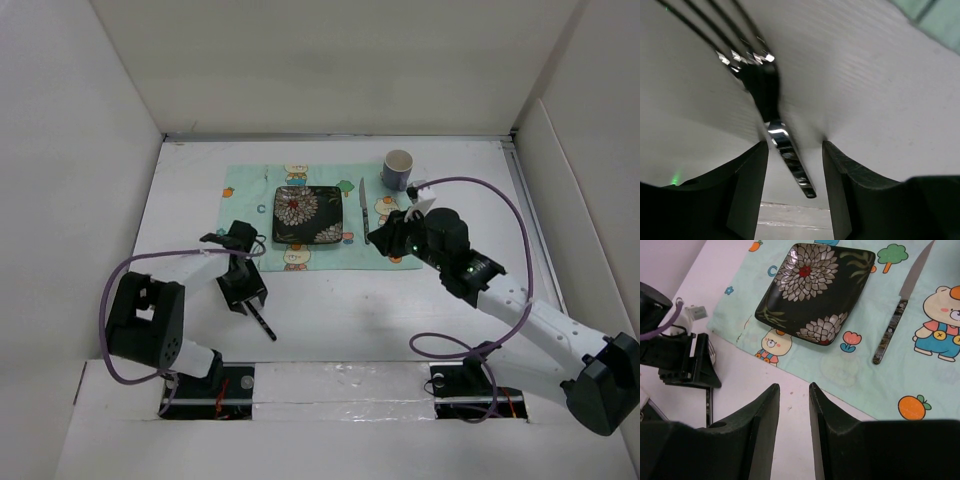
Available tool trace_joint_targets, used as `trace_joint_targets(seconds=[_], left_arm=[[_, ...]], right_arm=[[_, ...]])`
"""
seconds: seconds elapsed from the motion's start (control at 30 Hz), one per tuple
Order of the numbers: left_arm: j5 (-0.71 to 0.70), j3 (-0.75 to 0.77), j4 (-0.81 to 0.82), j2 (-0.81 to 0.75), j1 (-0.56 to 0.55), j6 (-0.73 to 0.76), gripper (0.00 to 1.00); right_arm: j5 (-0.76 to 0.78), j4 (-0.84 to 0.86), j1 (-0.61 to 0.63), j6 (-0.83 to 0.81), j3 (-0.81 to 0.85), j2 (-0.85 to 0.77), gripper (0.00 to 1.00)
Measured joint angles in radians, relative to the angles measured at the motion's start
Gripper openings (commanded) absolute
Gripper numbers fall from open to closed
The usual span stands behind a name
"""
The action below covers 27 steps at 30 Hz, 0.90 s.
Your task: Set the dinner table for one person
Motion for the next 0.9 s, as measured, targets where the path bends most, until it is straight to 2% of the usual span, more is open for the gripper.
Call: trace_joint_targets(seconds=[0.07, 0.13, 0.17, 0.2, 0.3, 0.47, 0.53, 0.63, 0.77, 0.9], left_arm=[[-0.004, 0.005, 0.002, 0.004, -0.061, -0.024, 0.43], [-0.008, 0.005, 0.005, 0.003, -0.086, -0.045, 0.33], [-0.013, 0.005, 0.003, 0.003, -0.087, -0.056, 0.33], [-0.019, 0.005, 0.002, 0.002, -0.087, -0.067, 0.18], [-0.037, 0.002, 0.002, -0.016, -0.087, -0.083, 0.00], [-0.061, 0.008, -0.017, -0.067, -0.089, -0.085, 0.00], [-0.087, 0.055, -0.058, -0.084, -0.100, -0.064, 0.00], [-0.109, 0.196, -0.072, -0.120, -0.116, -0.003, 0.00], [-0.185, 0.406, -0.011, -0.134, -0.126, 0.099, 0.00], [-0.309, 0.621, -0.001, -0.005, -0.126, 0.227, 0.00]], right_arm=[[-0.001, 0.000, -0.002, 0.000, -0.001, -0.003, 0.36], [0.000, -0.001, -0.005, 0.000, -0.001, -0.006, 0.36], [0.000, -0.001, -0.005, 0.000, -0.001, -0.007, 0.36], [0.000, 0.000, -0.005, 0.000, -0.001, -0.008, 0.36], [0.000, -0.002, -0.005, 0.000, -0.001, -0.009, 0.36], [0.000, -0.001, -0.005, 0.000, -0.003, -0.014, 0.36], [0.000, -0.001, -0.010, 0.000, -0.004, -0.018, 0.36], [0.000, -0.001, -0.012, 0.000, -0.005, -0.018, 0.36], [0.000, -0.001, -0.013, -0.001, -0.005, -0.018, 0.36], [0.007, 0.004, -0.013, -0.001, -0.009, -0.016, 0.36]])
